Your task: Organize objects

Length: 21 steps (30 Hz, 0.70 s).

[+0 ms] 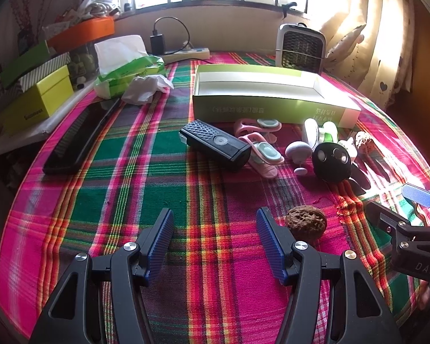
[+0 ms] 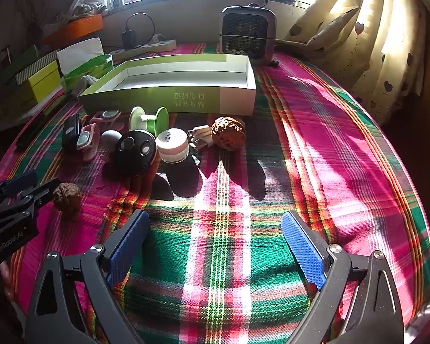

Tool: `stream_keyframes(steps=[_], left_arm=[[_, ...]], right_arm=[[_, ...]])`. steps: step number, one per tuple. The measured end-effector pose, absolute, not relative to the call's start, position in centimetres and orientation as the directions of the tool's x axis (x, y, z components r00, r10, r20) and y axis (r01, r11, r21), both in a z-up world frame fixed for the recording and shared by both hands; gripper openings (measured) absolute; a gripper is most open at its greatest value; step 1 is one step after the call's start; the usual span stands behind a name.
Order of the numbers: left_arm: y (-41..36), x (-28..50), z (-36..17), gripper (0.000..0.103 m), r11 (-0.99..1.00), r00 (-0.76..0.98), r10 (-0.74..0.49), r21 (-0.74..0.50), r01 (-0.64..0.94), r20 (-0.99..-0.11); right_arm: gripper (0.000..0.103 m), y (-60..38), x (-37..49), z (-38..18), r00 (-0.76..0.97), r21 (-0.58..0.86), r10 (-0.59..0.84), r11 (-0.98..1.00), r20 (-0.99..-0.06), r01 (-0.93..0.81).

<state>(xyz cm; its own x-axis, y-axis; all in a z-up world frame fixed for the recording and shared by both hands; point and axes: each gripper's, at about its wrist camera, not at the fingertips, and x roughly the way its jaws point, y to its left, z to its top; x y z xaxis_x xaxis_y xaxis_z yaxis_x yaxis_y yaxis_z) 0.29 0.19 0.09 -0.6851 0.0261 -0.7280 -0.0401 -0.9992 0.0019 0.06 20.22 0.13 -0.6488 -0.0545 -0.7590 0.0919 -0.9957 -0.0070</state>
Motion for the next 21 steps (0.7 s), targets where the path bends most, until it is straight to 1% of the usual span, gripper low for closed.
stream_keyframes(steps=[21], left_arm=[[-0.43,0.26,0.25,0.059,-0.997,-0.659,0.057,-0.015,-0.07,-0.75]], right_arm=[[0.094,20.8,-0.63,0.36,-0.626,-0.008,-0.081,-0.991,-0.775,0.137]])
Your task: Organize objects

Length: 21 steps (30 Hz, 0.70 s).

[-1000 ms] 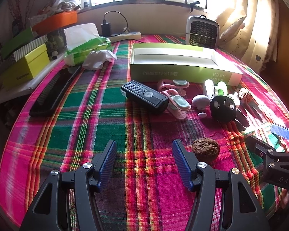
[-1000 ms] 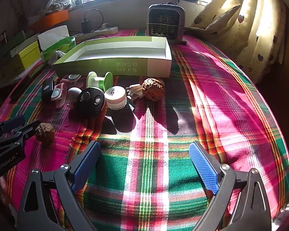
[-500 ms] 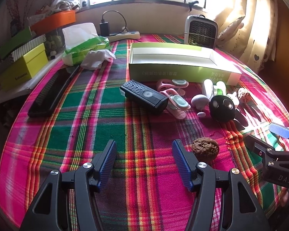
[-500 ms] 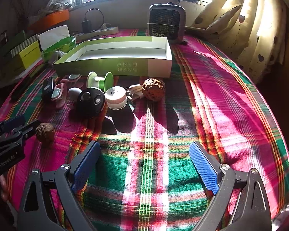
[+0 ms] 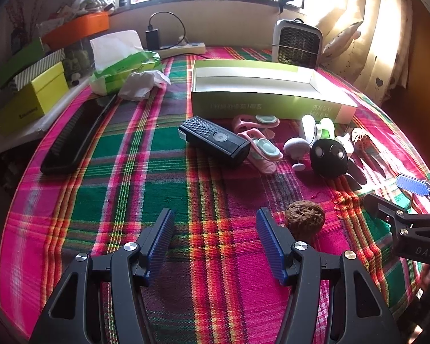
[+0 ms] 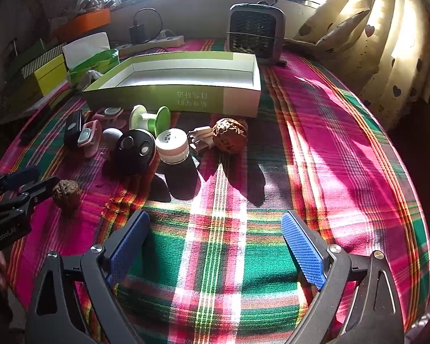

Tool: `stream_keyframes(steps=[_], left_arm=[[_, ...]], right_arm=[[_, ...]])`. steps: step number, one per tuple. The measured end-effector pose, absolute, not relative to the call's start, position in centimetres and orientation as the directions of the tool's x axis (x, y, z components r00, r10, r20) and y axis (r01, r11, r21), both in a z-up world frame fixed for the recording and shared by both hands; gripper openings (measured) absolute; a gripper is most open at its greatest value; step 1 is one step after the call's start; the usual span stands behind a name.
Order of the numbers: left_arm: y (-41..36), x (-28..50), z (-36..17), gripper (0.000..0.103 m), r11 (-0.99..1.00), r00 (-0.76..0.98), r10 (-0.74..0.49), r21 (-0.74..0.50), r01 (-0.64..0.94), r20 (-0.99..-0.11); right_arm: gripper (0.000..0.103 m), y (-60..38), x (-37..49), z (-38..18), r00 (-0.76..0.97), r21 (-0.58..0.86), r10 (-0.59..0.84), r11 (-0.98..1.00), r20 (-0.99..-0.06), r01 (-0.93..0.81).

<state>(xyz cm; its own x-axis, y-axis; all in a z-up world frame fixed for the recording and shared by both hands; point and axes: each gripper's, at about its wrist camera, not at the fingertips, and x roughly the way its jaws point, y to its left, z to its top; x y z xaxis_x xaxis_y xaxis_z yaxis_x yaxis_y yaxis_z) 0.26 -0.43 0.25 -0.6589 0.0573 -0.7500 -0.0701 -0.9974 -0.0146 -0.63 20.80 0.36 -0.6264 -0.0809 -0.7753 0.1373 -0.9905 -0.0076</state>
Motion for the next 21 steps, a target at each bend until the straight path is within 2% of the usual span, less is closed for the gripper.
stream_keyframes(steps=[14,21], left_arm=[[-0.4,0.7,0.6,0.059,-0.997,-0.664,0.065,-0.023,-0.072,-0.745],[-0.2,1.6,2.0,0.058,-0.983,-0.676,0.167,-0.073,-0.166,-0.718]], right_arm=[[0.094,21.4,-1.0,0.5,-0.625,-0.002,-0.086,-0.99,-0.776,0.138],[0.093,21.8,-1.8,1.4,-0.647,-0.016,-0.074,-0.991,-0.759,0.132]])
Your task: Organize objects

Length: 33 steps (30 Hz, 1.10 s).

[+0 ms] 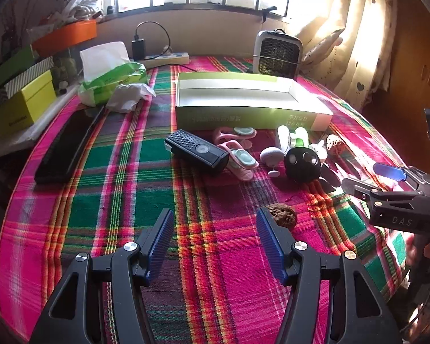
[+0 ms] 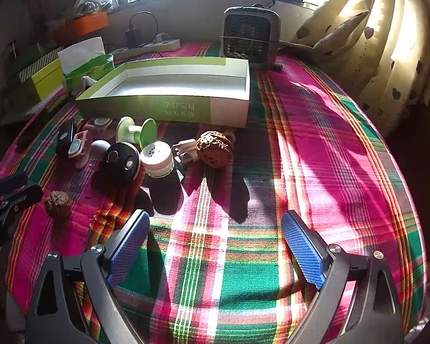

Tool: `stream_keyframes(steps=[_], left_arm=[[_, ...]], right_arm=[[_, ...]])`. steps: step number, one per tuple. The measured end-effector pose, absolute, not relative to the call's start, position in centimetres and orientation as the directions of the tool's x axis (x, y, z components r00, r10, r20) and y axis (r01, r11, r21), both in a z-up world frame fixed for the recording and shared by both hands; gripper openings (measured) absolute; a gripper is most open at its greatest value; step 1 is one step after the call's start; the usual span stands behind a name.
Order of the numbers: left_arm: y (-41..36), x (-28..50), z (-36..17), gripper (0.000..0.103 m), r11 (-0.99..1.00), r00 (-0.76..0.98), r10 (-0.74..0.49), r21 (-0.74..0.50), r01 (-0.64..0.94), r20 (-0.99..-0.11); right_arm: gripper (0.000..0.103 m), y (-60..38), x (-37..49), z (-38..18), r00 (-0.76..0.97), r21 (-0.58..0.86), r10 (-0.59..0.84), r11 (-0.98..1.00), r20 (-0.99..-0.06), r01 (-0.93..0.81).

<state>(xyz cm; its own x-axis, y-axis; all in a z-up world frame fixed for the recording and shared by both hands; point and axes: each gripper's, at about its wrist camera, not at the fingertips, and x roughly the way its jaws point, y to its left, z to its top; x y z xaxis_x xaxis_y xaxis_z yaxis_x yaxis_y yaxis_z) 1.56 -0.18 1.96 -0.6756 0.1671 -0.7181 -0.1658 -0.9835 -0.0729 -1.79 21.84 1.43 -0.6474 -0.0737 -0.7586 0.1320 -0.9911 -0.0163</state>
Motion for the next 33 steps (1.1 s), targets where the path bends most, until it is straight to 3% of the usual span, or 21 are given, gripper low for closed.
stream_keyframes(steps=[9,18,20,30,33], left_arm=[[2.0,1.8,2.1,0.058,-0.953,-0.639,0.269,-0.102,-0.286,-0.721],[2.4,0.8,1.4,0.058,-0.956,-0.614,0.25,-0.092,-0.278,-0.749],[2.5,0.6,1.3,0.058,-0.955,-0.604,0.253,-0.097,-0.279,-0.756],[2.8,0.0,0.9,0.056,-0.955,-0.59,0.254,-0.104,-0.277,-0.766],[2.8,-0.1,0.9,0.05,-0.953,-0.588,0.263,-0.111,-0.282,-0.765]], right_arm=[[0.093,23.1,-4.1,2.0,-0.648,0.012,-0.08,-0.994,-0.758,0.108],[0.086,23.0,-5.9,1.8,-0.64,0.003,-0.095,-0.99,-0.762,0.143],[0.078,22.9,-6.2,1.7,-0.638,0.0,-0.097,-0.989,-0.764,0.149],[0.06,22.3,-7.1,1.6,-0.619,0.013,-0.133,-0.981,-0.774,0.194],[0.055,22.0,-7.0,1.6,-0.617,0.016,-0.142,-0.979,-0.774,0.205]])
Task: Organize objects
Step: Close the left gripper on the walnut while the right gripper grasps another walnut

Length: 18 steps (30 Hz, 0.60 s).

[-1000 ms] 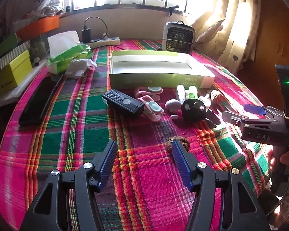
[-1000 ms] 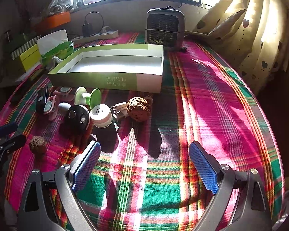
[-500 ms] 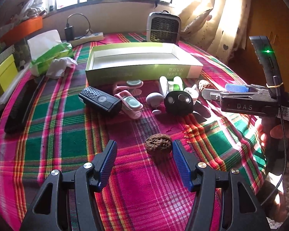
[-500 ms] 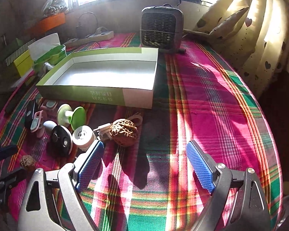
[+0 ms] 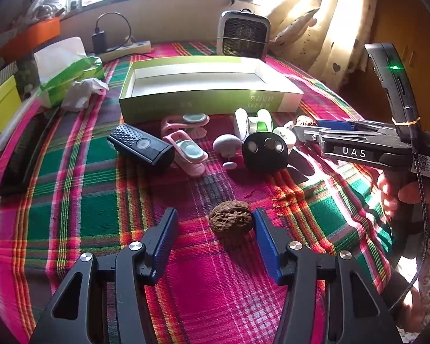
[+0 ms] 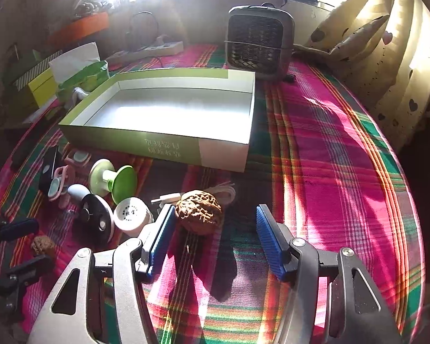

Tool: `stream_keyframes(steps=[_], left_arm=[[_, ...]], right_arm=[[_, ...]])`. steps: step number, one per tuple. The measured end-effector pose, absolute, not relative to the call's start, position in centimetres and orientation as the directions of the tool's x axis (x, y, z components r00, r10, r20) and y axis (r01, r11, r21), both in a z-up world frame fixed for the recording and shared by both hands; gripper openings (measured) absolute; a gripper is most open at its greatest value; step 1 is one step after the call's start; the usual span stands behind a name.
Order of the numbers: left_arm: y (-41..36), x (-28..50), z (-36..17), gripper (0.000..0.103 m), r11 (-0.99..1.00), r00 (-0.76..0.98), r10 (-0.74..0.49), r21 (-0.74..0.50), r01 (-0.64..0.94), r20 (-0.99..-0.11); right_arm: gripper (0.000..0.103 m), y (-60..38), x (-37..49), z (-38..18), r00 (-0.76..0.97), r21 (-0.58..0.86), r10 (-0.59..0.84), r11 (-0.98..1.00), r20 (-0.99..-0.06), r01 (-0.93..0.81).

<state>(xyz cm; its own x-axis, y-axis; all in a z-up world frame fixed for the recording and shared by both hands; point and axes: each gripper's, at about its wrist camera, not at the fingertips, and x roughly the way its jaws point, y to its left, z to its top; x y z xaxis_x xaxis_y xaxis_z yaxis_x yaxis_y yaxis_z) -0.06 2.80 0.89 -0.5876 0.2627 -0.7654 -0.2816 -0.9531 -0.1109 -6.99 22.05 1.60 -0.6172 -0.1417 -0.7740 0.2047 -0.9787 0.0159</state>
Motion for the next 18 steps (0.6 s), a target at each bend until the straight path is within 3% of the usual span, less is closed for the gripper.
stream_keyframes(steps=[8,18], left_arm=[[2.8,0.05,0.96,0.03,-0.952,-0.588,0.269,-0.116,-0.285,-0.763],[2.63,0.07,0.96,0.029,-0.955,-0.592,0.265,-0.12,-0.273,-0.761]], right_arm=[[0.033,21.41,-6.75,1.64,-0.618,-0.002,-0.139,-0.975,-0.774,0.222],[0.032,21.87,-6.47,1.64,-0.621,0.011,-0.146,-0.976,-0.77,0.216]])
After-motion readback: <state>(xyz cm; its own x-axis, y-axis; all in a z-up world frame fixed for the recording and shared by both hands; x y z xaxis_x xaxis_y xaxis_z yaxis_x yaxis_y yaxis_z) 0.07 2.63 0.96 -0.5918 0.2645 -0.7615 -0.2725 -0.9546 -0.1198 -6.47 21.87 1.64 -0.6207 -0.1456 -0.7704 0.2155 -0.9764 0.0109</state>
